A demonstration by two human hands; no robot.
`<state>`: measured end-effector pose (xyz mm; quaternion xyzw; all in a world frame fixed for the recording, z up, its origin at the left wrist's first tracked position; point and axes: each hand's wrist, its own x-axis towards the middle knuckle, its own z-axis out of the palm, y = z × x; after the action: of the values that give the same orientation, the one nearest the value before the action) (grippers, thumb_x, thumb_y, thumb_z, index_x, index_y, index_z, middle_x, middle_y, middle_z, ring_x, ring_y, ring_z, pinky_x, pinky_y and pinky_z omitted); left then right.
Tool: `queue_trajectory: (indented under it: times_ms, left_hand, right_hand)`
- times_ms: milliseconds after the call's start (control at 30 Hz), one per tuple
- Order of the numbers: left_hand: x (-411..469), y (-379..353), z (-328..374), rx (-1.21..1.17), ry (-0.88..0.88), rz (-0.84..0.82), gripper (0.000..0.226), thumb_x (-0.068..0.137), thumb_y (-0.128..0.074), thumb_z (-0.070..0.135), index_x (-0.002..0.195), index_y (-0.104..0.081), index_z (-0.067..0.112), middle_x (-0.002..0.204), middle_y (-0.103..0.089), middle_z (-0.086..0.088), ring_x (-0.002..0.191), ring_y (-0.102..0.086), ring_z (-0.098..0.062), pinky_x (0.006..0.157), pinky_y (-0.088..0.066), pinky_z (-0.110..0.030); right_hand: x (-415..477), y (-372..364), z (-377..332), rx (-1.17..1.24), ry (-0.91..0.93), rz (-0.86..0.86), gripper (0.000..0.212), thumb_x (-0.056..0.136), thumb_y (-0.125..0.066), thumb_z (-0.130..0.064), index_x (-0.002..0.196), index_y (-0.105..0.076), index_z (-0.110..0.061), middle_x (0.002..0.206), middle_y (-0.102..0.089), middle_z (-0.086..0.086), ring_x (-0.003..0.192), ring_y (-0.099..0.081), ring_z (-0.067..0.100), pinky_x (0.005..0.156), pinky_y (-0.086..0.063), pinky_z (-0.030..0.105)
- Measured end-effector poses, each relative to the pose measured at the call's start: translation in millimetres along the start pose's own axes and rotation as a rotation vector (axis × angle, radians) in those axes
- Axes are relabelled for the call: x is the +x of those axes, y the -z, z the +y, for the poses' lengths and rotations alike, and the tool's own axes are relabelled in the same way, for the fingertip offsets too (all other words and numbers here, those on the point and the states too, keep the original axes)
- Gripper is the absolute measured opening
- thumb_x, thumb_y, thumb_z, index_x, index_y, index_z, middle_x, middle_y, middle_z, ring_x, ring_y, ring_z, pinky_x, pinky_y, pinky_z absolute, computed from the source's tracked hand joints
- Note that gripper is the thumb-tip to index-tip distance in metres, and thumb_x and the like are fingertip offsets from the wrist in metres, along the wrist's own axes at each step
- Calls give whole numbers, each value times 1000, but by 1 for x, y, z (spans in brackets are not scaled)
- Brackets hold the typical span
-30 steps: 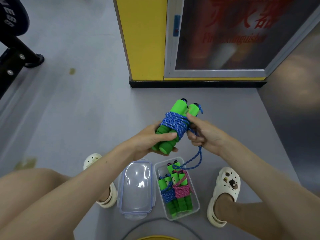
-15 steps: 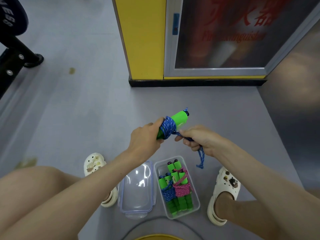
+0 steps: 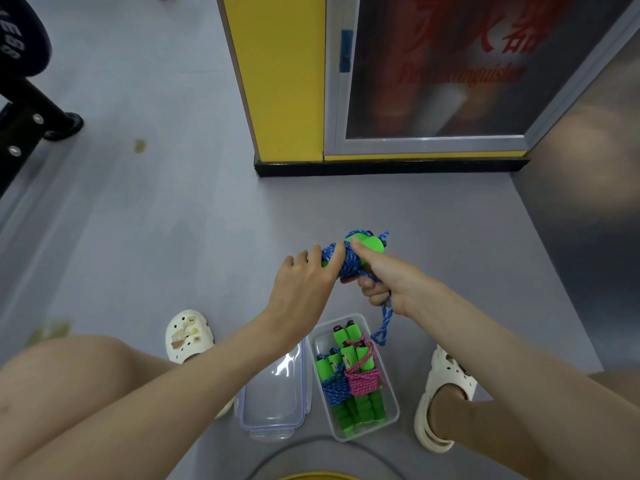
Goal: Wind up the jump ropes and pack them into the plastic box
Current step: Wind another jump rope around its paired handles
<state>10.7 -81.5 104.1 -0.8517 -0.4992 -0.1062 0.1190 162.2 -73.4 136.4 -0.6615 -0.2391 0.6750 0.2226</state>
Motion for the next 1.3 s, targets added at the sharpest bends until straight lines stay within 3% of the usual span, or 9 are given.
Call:
queue_trajectory:
  times_ms: [133,267,367,467,567,700,967,1167,1300]
  left_hand:
    - [0,5,3,-151,15,-52,82,57,-83,12,134,-53,13,94,-64,-9,63,-63,-25,51,-37,-26]
    - [17,25,-3,-794,369,-389,69,83,-61,55,143,-36,31,123,-52,4,102,-57,-16,81,-49,-31]
    - [26,28,-16,-1322,703,-668,63,83,-62,53,135,-45,22,117,-60,-3,93,-65,-19,71,-54,-30]
    - [21,25,-22,-1507,748,-834,64,74,-69,51,122,-56,12,104,-69,-9,81,-70,-24,74,-58,-35]
    - [23,21,-23,-1509,800,-685,49,74,-75,43,112,-60,16,97,-71,-6,79,-67,-19,82,-57,-40]
    - [25,19,-20,-1440,805,-609,39,74,-78,38,103,-56,21,92,-68,1,79,-66,-11,64,-54,-23]
    - [27,21,-19,-1451,855,-613,59,65,-85,43,108,-52,17,103,-70,-10,91,-70,-28,83,-57,-47]
    - [26,26,-14,-1628,902,-648,54,75,-80,22,114,-44,10,99,-70,-14,79,-72,-32,66,-59,-37]
    - [25,18,-15,-1397,814,-507,60,65,-87,27,105,-42,16,102,-66,-10,85,-70,-28,77,-59,-43]
  right_hand:
    - [-2,3,-2,25,63,65,44,83,-61,-55,77,-57,-12,42,-35,-3,34,-19,7,33,-15,17]
    - [-5,10,-6,0,172,160,39,81,-67,-45,63,-46,-17,40,-32,-4,36,-19,9,37,-15,18]
    - [-8,12,-6,25,203,118,40,82,-66,-44,61,-43,-19,39,-29,-4,37,-17,10,38,-14,19]
    - [-7,12,-6,4,220,71,42,82,-66,-45,60,-40,-20,42,-29,-3,39,-16,10,39,-14,20]
    - [-4,12,-6,-2,215,30,43,79,-67,-49,62,-41,-20,45,-31,-2,43,-16,11,41,-14,21]
    - [-5,10,-5,-71,230,9,37,80,-68,-46,65,-50,-17,47,-32,-4,43,-19,9,42,-16,20]
    - [-5,7,-3,-24,238,-17,41,88,-55,-51,66,-50,-16,49,-38,-1,39,-20,6,41,-17,18]
    - [-6,5,-3,-83,235,0,44,87,-54,-54,66,-51,-15,49,-37,-2,38,-22,6,39,-19,17]
    - [-5,6,-3,-124,168,19,47,87,-53,-55,68,-56,-13,51,-39,0,41,-22,9,42,-18,20]
